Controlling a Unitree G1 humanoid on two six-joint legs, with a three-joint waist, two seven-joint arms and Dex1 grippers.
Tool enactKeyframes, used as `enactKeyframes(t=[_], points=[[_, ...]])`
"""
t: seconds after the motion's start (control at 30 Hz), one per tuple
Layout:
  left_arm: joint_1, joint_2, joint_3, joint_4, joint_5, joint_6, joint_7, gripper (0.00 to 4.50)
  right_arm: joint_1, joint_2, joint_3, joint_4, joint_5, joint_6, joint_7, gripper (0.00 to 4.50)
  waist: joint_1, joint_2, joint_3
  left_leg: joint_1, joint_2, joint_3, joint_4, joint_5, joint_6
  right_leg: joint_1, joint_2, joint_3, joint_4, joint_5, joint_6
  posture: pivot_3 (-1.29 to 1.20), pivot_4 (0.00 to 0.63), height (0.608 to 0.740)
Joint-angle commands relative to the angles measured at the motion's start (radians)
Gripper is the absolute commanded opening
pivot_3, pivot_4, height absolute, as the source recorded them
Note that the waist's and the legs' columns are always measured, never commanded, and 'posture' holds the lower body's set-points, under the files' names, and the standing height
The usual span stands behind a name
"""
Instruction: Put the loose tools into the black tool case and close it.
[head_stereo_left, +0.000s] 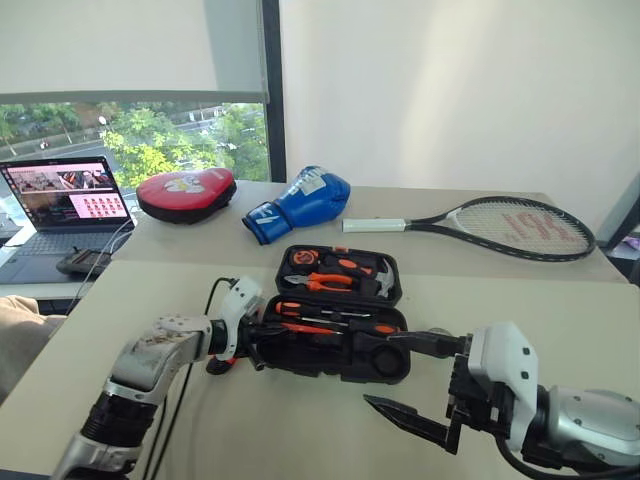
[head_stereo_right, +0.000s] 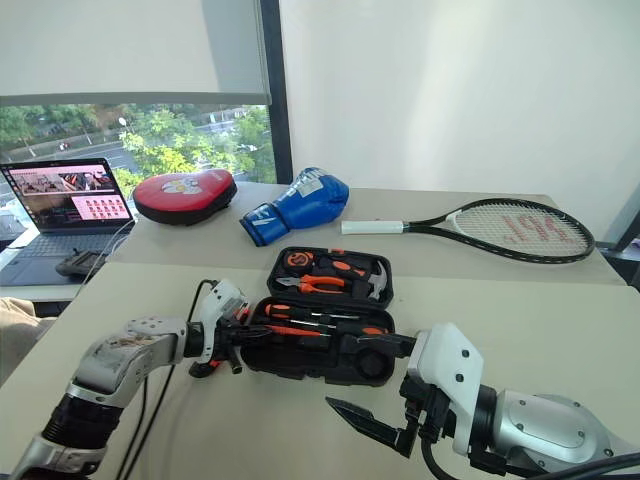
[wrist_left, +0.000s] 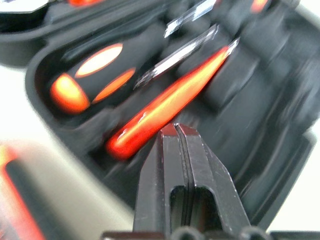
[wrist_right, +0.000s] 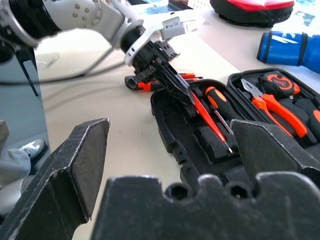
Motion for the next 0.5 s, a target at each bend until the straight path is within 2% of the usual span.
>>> enactKeyframes(t=[0.03, 0.13, 0.27, 0.4, 0.5], points=[[-0.066, -0.056, 0.06, 0.025, -0.015, 0.008, 0.099, 0.03, -0.021, 0.019, -0.007, -0.017, -0.011, 0.013, 0.008, 4.5, 0.0, 0.0, 0.0, 0.0, -0.001, 0.0, 0.0, 0.0, 0.0, 0.0, 0.0, 0.0, 0.0, 0.0, 0.0, 0.0, 0.15, 0.74], [-0.088, -0.067, 0.02, 0.066, 0.057, -0.011, 0.169, 0.03, -0.034, 0.032, -0.004, -0.017, -0.016, 0.026, 0.011, 4.5, 0.0, -0.001, 0.001, 0.0, -0.002, 0.0, 0.0, 0.0, 0.001, 0.001, 0.003, -0.001, -0.001, 0.001, 0.001, 0.0, 0.15, 0.74], [-0.062, -0.021, -0.089, 0.075, 0.131, -0.049, 0.139, 0.03, -0.043, 0.043, -0.004, -0.017, -0.02, 0.039, 0.014, 4.5, -0.004, -0.002, 0.001, 0.0, -0.002, 0.001, 0.0, -0.001, 0.002, 0.001, 0.008, 0.0, -0.001, 0.001, 0.001, 0.0, 0.15, 0.74], [-0.003, 0.048, -0.205, 0.053, 0.205, -0.169, 0.053, 0.03, -0.044, 0.048, -0.01, -0.017, -0.016, 0.046, 0.019, 4.5, -0.002, -0.001, 0.001, 0.002, -0.001, 0.001, -0.001, -0.001, 0.002, 0.001, 0.007, 0.0, -0.001, 0.0, 0.0, 0.0, 0.15, 0.74], [0.051, 0.094, -0.276, 0.056, 0.284, -0.343, -0.005, 0.03, -0.04, 0.044, -0.016, -0.017, -0.01, 0.047, 0.022, 4.5, -0.002, 0.001, 0.0, 0.003, -0.001, 0.001, -0.001, -0.001, 0.001, 0.002, -0.001, 0.001, -0.001, -0.004, -0.007, 0.0, 0.15, 0.74]])
